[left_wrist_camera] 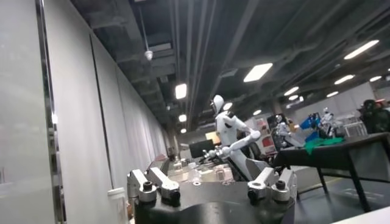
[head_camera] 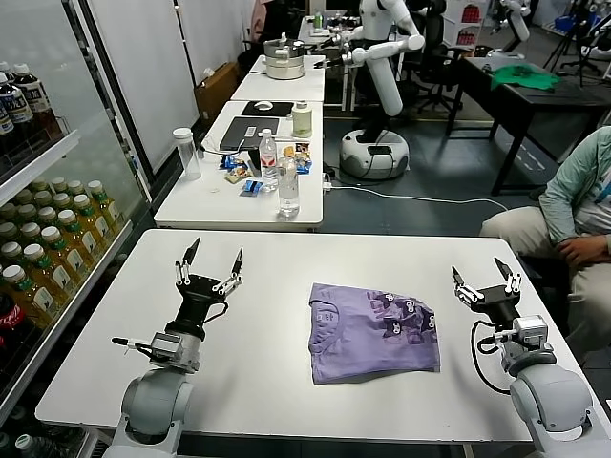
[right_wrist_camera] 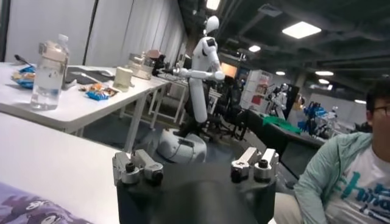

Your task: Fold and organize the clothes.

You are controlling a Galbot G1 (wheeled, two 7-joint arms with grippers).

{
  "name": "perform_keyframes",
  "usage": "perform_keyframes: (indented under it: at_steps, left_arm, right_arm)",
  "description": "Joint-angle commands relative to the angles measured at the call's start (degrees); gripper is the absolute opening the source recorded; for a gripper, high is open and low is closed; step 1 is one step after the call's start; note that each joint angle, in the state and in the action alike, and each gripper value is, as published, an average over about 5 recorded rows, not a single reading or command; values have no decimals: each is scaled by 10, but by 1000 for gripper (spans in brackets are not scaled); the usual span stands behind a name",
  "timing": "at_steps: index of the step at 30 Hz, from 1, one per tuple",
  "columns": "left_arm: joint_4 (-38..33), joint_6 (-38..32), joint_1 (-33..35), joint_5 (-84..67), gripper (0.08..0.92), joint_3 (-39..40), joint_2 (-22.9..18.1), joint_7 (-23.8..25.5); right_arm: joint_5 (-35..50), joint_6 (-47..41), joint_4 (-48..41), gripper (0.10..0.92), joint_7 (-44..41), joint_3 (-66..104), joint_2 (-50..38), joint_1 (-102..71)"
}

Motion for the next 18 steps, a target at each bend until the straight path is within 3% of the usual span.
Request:
perform_keyframes:
  at_steps: [1, 18]
  left_arm:
    - [8, 7, -5, 24, 823, 7, -2, -12]
    - [33, -3, -9, 75, 823, 7, -30, -47]
  right_arm:
    - [-40, 23, -21, 823, -18, 0, 5, 9]
    - [-69, 66, -51, 823, -7, -18, -17, 38]
